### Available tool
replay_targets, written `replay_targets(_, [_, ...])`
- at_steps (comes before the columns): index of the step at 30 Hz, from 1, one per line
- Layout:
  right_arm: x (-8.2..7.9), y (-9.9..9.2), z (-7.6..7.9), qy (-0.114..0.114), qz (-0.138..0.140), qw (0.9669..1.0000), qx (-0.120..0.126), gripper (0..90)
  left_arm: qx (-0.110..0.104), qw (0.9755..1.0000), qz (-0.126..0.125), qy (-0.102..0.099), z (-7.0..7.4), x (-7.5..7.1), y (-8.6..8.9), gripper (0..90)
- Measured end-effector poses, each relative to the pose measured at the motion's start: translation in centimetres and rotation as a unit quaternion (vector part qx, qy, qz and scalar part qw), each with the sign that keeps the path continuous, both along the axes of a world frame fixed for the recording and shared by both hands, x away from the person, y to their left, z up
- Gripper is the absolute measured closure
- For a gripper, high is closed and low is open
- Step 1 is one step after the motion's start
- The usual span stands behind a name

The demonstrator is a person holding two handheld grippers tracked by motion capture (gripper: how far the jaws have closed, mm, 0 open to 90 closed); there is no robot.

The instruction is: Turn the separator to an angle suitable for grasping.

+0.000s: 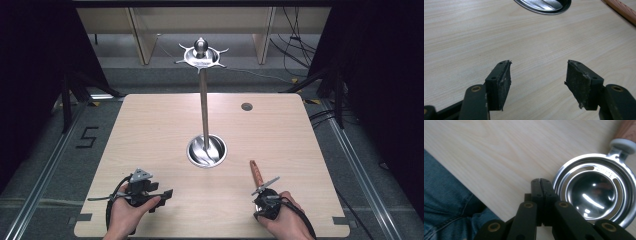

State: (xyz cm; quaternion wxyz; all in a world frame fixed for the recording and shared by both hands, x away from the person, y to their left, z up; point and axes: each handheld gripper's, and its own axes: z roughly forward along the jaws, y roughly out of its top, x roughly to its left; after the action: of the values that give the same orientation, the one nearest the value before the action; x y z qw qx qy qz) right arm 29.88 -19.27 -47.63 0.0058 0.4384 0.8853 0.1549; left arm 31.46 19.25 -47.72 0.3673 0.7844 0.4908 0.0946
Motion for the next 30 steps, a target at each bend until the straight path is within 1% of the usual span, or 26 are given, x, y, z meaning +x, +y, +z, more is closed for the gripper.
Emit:
replay_targets(1, [0.0, 0.0, 0.0, 0.000, 0.000, 1.0000, 0.000, 90.0, 0.001, 1.0000, 0.000, -0.001, 0.0, 0.0, 0.0, 35.6])
replay_targets(3, [0.2, -0.8, 0.3, 0.007, -0.023, 0.9997, -0.001, 90.0, 0.002, 1.0000, -0.001, 0.001, 0.0, 0.0, 0.0, 35.6])
replay_targets(4, [0.4, -1.1, 0.3, 0.000, -0.021, 0.9998, -0.001, 90.0, 0.006, 1.0000, -0.003, 0.001, 0.0, 0.0, 0.1, 35.6])
replay_targets(5, [0.4, -1.2, 0.4, 0.008, -0.030, 0.9995, -0.006, 90.0, 0.002, 1.0000, 0.000, -0.001, 0.0, 0.0, 0.0, 35.6])
replay_targets(7, [0.6, -1.5, 0.3, 0.003, -0.031, 0.9995, -0.008, 90.0, 0.002, 1.0000, 0.000, 0.000, 0.0, 0.0, 0.0, 35.6])
replay_targets(10, [0.9, -2.4, 0.3, 0.006, -0.041, 0.9991, -0.007, 90.0, 0.001, 1.0000, 0.002, -0.001, 0.0, 0.0, 0.0, 35.6])
replay_targets(11, [0.9, -2.6, 0.3, 0.008, -0.051, 0.9986, -0.016, 90.0, 0.001, 1.0000, 0.001, 0.000, 0.0, 0.0, 0.0, 35.6])
replay_targets(12, [1.0, -2.8, 0.4, 0.005, -0.050, 0.9986, -0.013, 90.0, 0.002, 1.0000, -0.001, -0.001, 0.0, 0.0, 0.0, 35.6])
replay_targets(13, [1.0, -2.7, 0.6, 0.012, -0.063, 0.9978, -0.014, 90.0, 0.001, 1.0000, -0.001, 0.001, 0.0, 0.0, 0.0, 35.6])
replay_targets(14, [1.0, -2.7, 0.6, 0.012, -0.063, 0.9978, -0.014, 90.0, 0.006, 1.0000, -0.005, 0.001, 0.0, 0.0, 0.1, 35.6])
replay_targets(15, [1.0, -2.7, 0.8, 0.023, -0.073, 0.9969, -0.014, 90.0, 0.002, 1.0000, -0.005, 0.002, 0.0, 0.1, 0.0, 35.6])
replay_targets(16, [1.2, -3.1, 0.7, 0.008, -0.066, 0.9976, -0.019, 90.0, 0.002, 1.0000, -0.005, 0.001, 0.0, 0.1, 0.0, 35.6])
replay_targets(17, [1.4, -3.3, 0.7, -0.002, -0.049, 0.9987, -0.016, 90.0, 0.002, 1.0000, -0.005, 0.002, 0.0, 0.1, 0.0, 35.6])
replay_targets(18, [1.4, -3.4, 1.1, 0.001, -0.061, 0.9981, -0.005, 88.4, 0.002, 1.0000, -0.003, 0.001, 0.0, 0.1, 0.0, 35.6])
replay_targets(19, [1.4, -3.4, 1.4, -0.006, -0.061, 0.9981, 0.012, 85.4, -0.002, 1.0000, -0.002, 0.001, 0.0, 0.1, 0.0, 35.6])
replay_targets(20, [1.4, -3.4, 1.4, -0.006, -0.061, 0.9981, 0.012, 85.4, -0.001, 1.0000, -0.001, 0.000, 0.0, 0.1, 0.0, 35.6])
replay_targets(21, [1.5, -3.6, 1.8, -0.022, -0.058, 0.9976, 0.032, 80.9, -0.005, 1.0000, 0.001, 0.000, 0.0, 0.1, -0.1, 35.6])
replay_targets(22, [1.5, -3.6, 1.8, -0.022, -0.058, 0.9976, 0.032, 80.9, -0.005, 1.0000, 0.001, 0.001, 0.0, 0.2, -0.1, 35.6])
replay_targets(23, [1.8, -3.7, 1.8, -0.036, -0.043, 0.9978, 0.037, 80.1, -0.005, 1.0000, 0.001, 0.000, -0.1, 0.2, -0.1, 35.6])
replay_targets(24, [1.8, -3.6, 2.1, -0.034, -0.063, 0.9968, 0.036, 78.8, -0.007, 1.0000, 0.002, 0.002, -0.1, 0.2, -0.1, 35.6])
replay_targets(25, [1.9, -3.8, 2.2, -0.042, -0.068, 0.9962, 0.034, 77.2, -0.005, 1.0000, 0.003, 0.001, -0.1, 0.2, -0.1, 35.6])
replay_targets(26, [2.0, -3.9, 2.2, -0.044, -0.069, 0.9959, 0.038, 76.1, -0.005, 1.0000, 0.002, 0.002, -0.1, 0.2, -0.1, 35.6])
replay_targets(27, [2.0, -3.9, 2.4, -0.042, -0.080, 0.9952, 0.038, 75.2, -0.003, 1.0000, 0.000, 0.001, -0.1, 0.2, 0.0, 35.6])
replay_targets(28, [2.2, -4.2, 2.5, -0.048, -0.067, 0.9960, 0.035, 74.2, -0.002, 1.0000, 0.000, 0.002, -0.1, 0.2, 0.0, 35.6])
replay_targets(29, [2.4, -4.3, 2.6, -0.046, -0.070, 0.9957, 0.038, 72.2, -0.008, 1.0000, 0.003, 0.001, -0.1, 0.2, -0.1, 35.6])
replay_targets(30, [2.5, -4.4, 2.6, -0.050, -0.067, 0.9962, 0.024, 71.4, -0.003, 1.0000, 0.000, 0.003, -0.1, 0.2, 0.0, 35.6])
